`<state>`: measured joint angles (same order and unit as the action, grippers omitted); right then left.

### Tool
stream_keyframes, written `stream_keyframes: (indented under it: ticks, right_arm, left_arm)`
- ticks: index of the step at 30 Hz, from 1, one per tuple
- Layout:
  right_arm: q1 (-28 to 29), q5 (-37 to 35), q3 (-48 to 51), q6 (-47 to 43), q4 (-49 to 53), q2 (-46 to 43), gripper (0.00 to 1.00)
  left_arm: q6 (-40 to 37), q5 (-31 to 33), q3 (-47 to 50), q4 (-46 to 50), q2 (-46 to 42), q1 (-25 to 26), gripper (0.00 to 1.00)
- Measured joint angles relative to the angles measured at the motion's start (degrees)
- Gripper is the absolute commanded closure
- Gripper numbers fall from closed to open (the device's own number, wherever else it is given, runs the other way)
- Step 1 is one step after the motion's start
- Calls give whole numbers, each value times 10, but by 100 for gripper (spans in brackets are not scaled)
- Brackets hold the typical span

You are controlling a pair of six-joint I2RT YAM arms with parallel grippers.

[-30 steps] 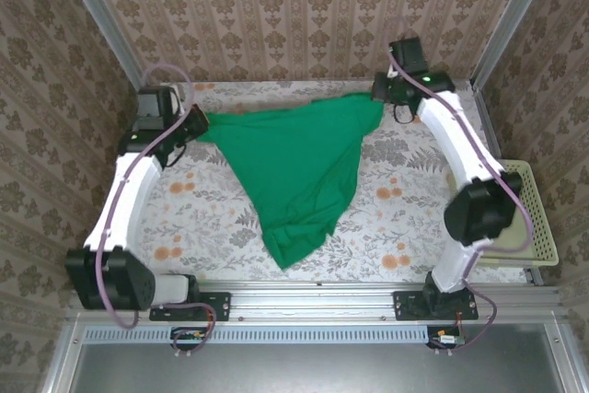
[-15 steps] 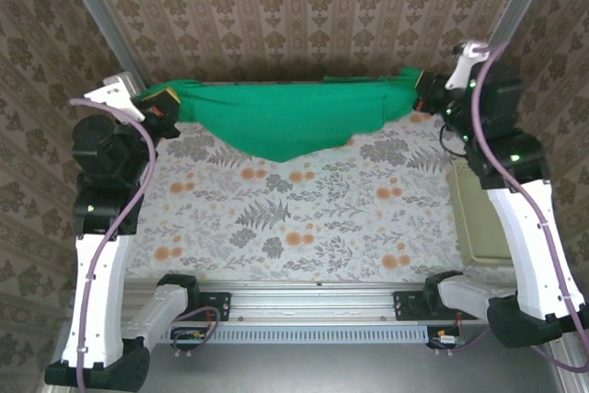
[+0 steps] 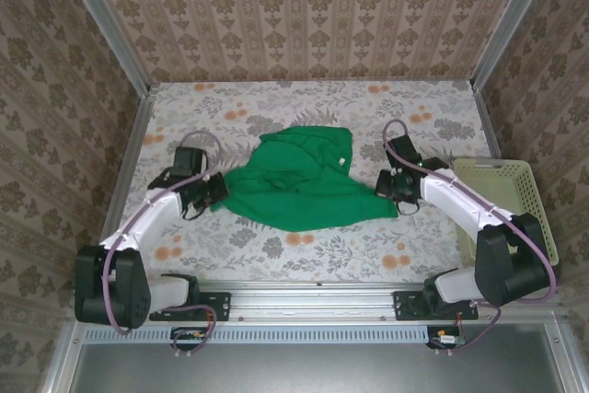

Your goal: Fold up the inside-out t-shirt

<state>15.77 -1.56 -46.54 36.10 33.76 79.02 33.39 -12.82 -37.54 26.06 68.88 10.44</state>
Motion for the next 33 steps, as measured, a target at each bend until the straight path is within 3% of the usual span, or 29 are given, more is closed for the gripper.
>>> stream_keyframes:
  ticks: [5, 10, 23, 33]
  right_arm:
    - [2, 9, 45, 37, -13, 0, 100]
    - [3, 3, 27, 42, -13, -2, 100]
    - [9, -63, -275, -64, 33, -175, 100]
    - [10, -52, -446, -104, 33, -269, 100]
  left_arm:
    - [16, 0, 49, -21, -26, 0, 100]
    - [17, 0, 40, -33, -44, 0, 100]
    - [-25, 42, -203, -29, -209, 4, 100]
    - [-63, 19, -375, -53, -255, 9, 100]
